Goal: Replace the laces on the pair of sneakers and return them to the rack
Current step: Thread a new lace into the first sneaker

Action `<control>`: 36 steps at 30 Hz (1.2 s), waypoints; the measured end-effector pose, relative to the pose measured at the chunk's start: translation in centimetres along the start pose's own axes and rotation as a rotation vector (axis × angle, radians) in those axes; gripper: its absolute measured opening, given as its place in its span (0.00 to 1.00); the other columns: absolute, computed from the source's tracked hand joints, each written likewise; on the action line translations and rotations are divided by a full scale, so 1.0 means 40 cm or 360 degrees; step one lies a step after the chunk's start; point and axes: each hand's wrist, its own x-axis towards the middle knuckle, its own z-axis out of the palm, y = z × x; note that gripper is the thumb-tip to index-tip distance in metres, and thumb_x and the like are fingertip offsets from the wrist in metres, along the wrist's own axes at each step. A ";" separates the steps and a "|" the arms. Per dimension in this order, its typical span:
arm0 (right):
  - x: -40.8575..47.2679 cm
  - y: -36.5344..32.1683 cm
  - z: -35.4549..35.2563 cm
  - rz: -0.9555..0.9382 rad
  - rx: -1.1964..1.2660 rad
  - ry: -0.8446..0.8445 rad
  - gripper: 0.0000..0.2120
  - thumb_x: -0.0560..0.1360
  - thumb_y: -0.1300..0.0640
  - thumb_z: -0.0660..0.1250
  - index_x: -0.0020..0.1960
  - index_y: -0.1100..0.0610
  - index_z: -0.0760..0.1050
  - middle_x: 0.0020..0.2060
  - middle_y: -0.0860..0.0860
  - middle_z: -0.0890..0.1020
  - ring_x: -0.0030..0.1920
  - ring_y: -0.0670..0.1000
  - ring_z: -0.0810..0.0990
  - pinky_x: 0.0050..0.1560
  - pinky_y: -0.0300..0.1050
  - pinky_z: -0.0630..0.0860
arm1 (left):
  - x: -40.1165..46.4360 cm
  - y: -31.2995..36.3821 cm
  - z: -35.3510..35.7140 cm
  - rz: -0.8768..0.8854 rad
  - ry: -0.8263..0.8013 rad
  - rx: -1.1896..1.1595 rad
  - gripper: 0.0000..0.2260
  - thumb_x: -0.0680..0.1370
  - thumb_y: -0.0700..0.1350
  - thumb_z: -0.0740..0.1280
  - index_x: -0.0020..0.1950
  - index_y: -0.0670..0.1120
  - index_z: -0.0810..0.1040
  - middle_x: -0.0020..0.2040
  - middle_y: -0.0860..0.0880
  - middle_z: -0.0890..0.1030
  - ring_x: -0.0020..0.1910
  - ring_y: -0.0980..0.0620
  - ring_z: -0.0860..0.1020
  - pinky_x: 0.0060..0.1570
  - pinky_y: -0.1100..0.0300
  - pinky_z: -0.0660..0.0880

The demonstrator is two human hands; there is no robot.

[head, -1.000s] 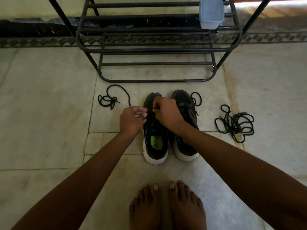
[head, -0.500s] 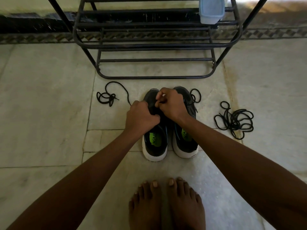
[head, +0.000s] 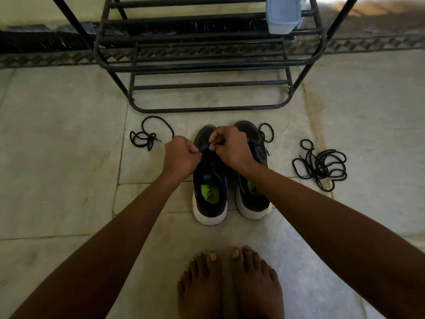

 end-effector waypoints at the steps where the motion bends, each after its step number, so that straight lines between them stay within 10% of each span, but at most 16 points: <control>1: -0.002 0.000 0.001 -0.0008 -0.0003 -0.0001 0.06 0.73 0.69 0.73 0.47 0.61 0.82 0.39 0.51 0.85 0.38 0.37 0.80 0.42 0.22 0.71 | -0.002 -0.002 0.001 -0.0009 -0.0003 -0.0024 0.03 0.74 0.39 0.76 0.41 0.44 0.84 0.37 0.52 0.81 0.36 0.63 0.76 0.32 0.77 0.69; 15: -0.012 -0.011 0.018 -0.0072 0.0046 0.0074 0.06 0.70 0.68 0.74 0.45 0.60 0.82 0.37 0.51 0.85 0.37 0.40 0.83 0.41 0.25 0.74 | 0.016 -0.030 -0.005 -0.0131 -0.0221 -0.0458 0.09 0.74 0.35 0.74 0.40 0.49 0.84 0.42 0.44 0.86 0.45 0.46 0.85 0.52 0.49 0.83; 36: -0.049 -0.024 0.069 -0.0184 0.0005 0.0241 0.07 0.69 0.67 0.72 0.43 0.58 0.78 0.35 0.49 0.82 0.36 0.46 0.81 0.41 0.46 0.81 | 0.012 -0.055 0.003 -0.0247 -0.0245 -0.0830 0.06 0.75 0.32 0.73 0.43 0.43 0.86 0.41 0.38 0.86 0.46 0.36 0.85 0.51 0.41 0.83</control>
